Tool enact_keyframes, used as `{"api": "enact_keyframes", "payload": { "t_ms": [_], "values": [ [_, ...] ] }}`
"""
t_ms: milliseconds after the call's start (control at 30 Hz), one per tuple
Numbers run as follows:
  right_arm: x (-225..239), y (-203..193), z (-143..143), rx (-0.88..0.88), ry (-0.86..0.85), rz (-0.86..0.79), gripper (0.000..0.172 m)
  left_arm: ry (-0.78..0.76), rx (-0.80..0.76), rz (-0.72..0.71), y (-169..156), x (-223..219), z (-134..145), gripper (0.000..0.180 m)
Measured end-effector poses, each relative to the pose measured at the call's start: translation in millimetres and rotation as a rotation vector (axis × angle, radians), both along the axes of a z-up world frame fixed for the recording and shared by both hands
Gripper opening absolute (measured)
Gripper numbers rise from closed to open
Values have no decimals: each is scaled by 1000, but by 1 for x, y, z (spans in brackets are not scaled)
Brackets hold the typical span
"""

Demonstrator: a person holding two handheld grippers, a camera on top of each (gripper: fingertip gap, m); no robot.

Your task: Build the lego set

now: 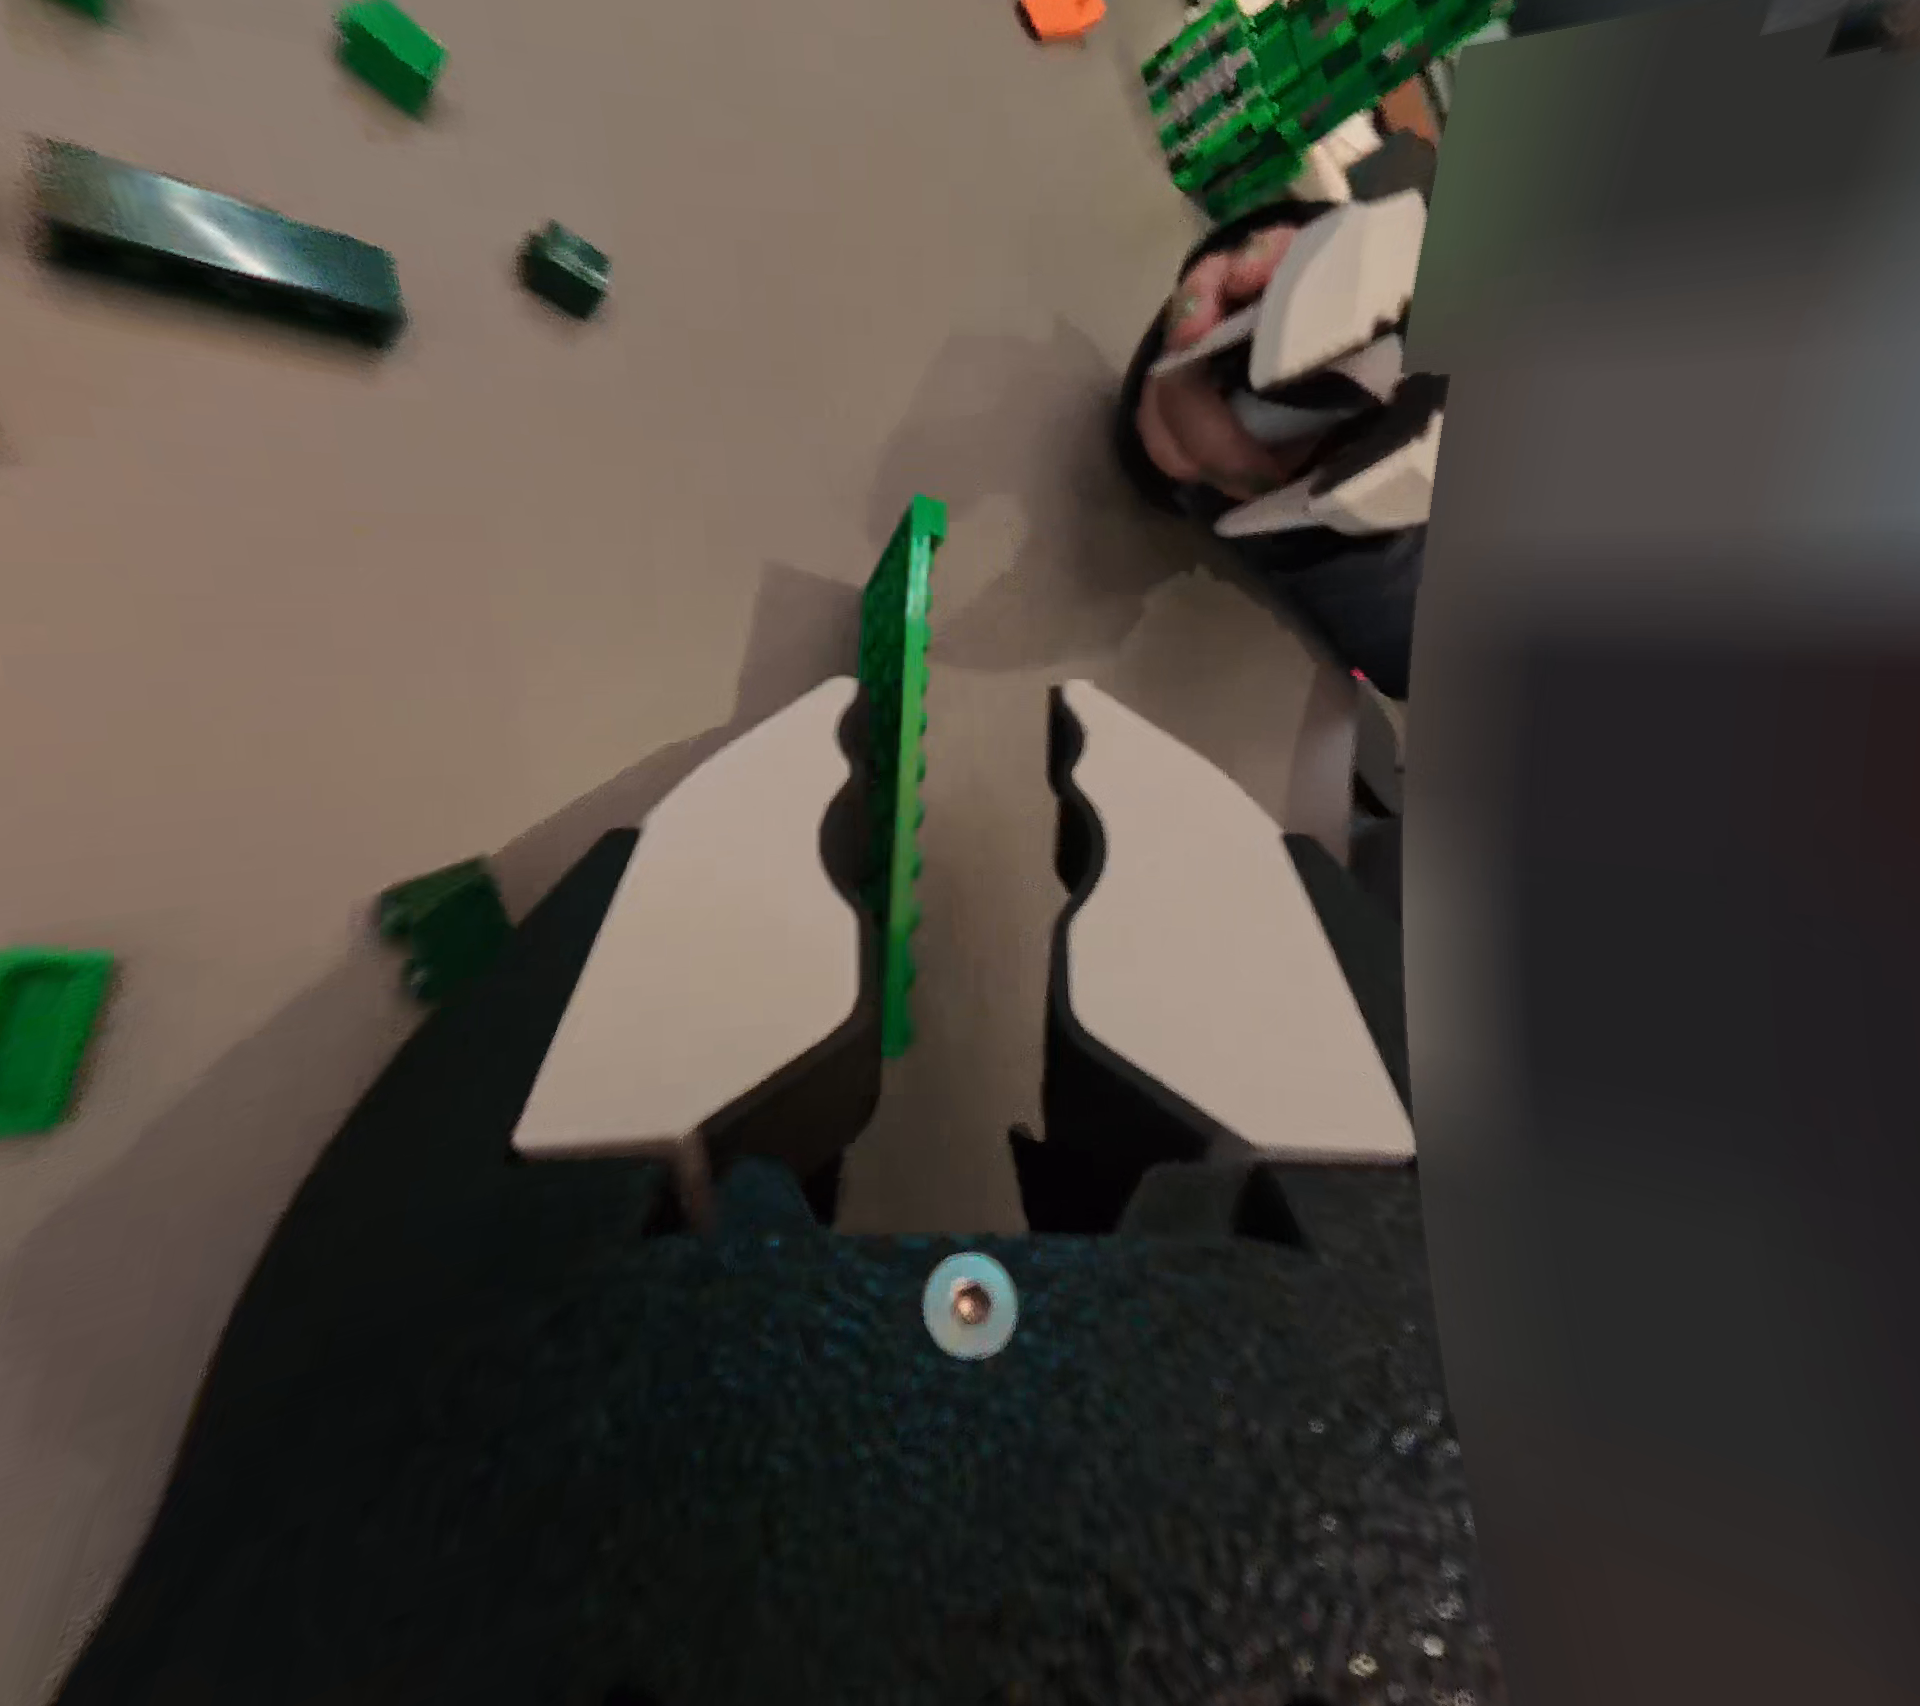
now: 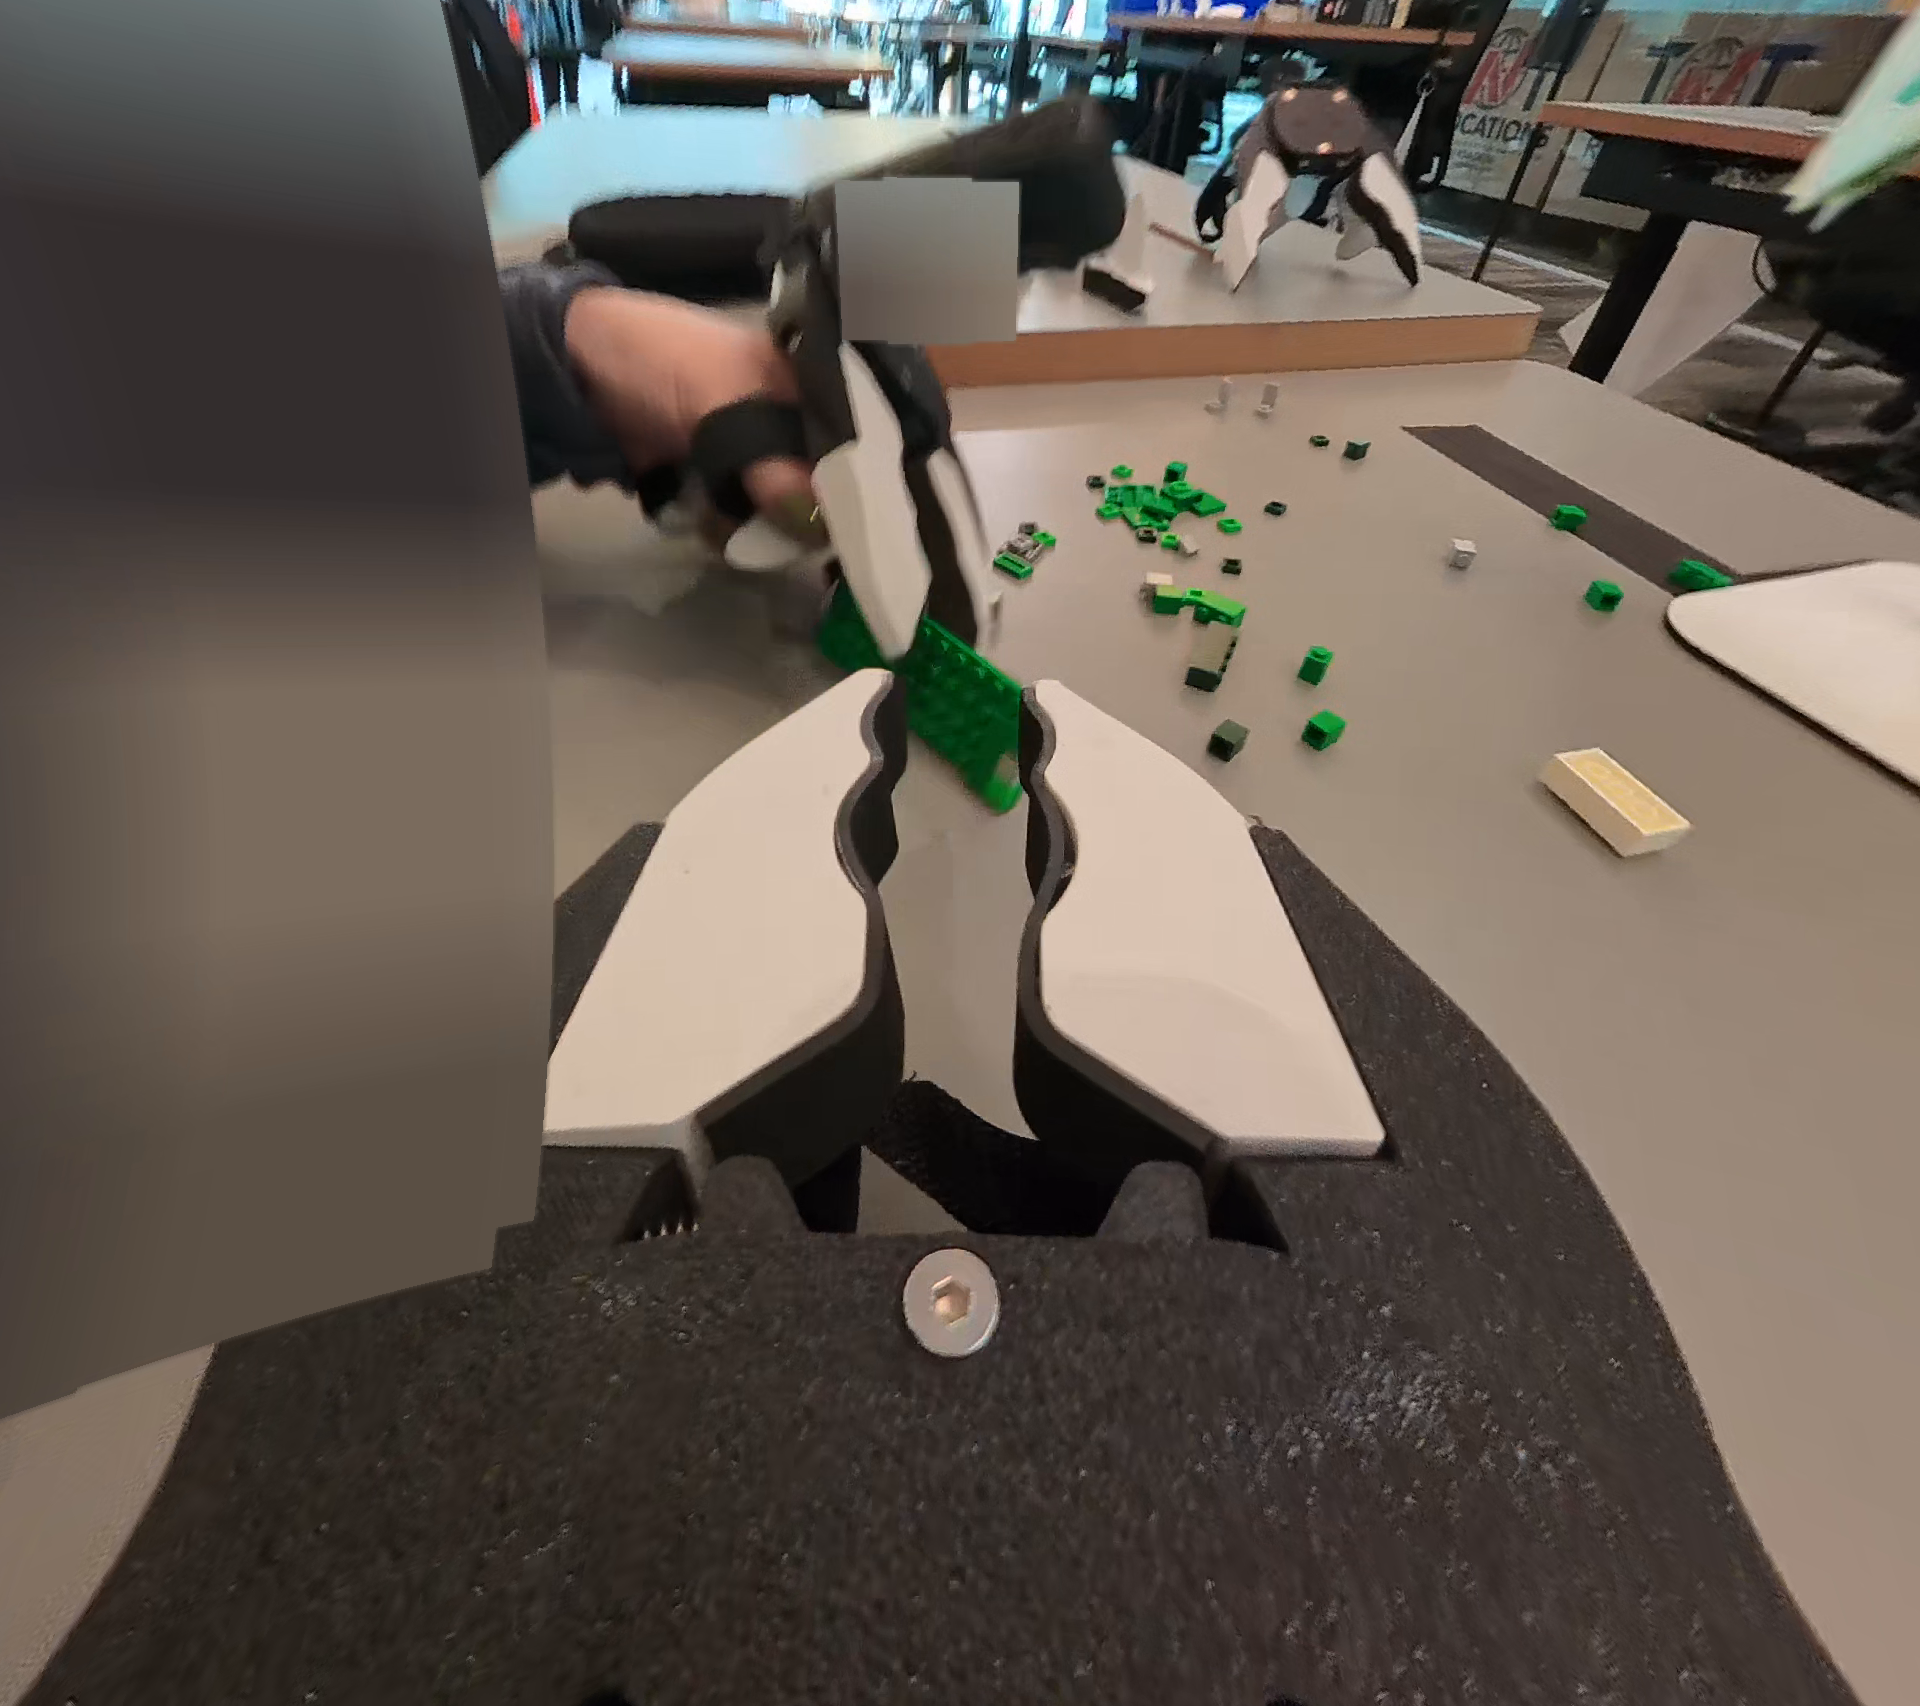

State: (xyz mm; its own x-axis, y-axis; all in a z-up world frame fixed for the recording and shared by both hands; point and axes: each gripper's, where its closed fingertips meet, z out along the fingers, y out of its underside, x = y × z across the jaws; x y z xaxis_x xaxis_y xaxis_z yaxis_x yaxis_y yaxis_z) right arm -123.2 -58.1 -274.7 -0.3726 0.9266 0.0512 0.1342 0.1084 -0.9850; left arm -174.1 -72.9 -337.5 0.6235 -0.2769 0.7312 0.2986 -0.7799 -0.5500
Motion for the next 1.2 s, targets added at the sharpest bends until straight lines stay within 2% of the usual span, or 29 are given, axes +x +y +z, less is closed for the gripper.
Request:
{"api": "enact_keyframes", "payload": {
  "t_ms": [133, 200, 367, 467, 600, 733, 900, 933, 1200],
  "values": [
    [2, -13, -16, 144, -70, 33, 17, 148, 45, 83, -3, -22, 4, 54],
    [7, -34, -27, 202, -145, 124, 10, 213, 96, 122, -12, -29, 11, 52],
    [20, -103, -54, 237, -362, 348, 11, 382, 219, 264, -50, -34, 24, 49],
    [20, -123, -65, 274, -416, 364, 11, 440, 244, 325, -77, -27, 26, 48],
    [14, -132, -74, 288, -469, 320, 11, 499, 248, 386, -101, -21, 26, 45],
    [11, -132, -78, 318, -496, 262, 13, 550, 216, 381, -112, -13, 21, 46],
    [8, -129, -85, 380, -548, 215, 11, 607, 200, 351, -113, -7, 17, 46],
    [9, -129, -85, 382, -547, 216, 8, 612, 205, 344, -113, -5, 17, 46],
    [8, -125, -82, 392, -516, 273, 8, 645, 237, 294, -105, -3, 13, 45]
  ]
}}
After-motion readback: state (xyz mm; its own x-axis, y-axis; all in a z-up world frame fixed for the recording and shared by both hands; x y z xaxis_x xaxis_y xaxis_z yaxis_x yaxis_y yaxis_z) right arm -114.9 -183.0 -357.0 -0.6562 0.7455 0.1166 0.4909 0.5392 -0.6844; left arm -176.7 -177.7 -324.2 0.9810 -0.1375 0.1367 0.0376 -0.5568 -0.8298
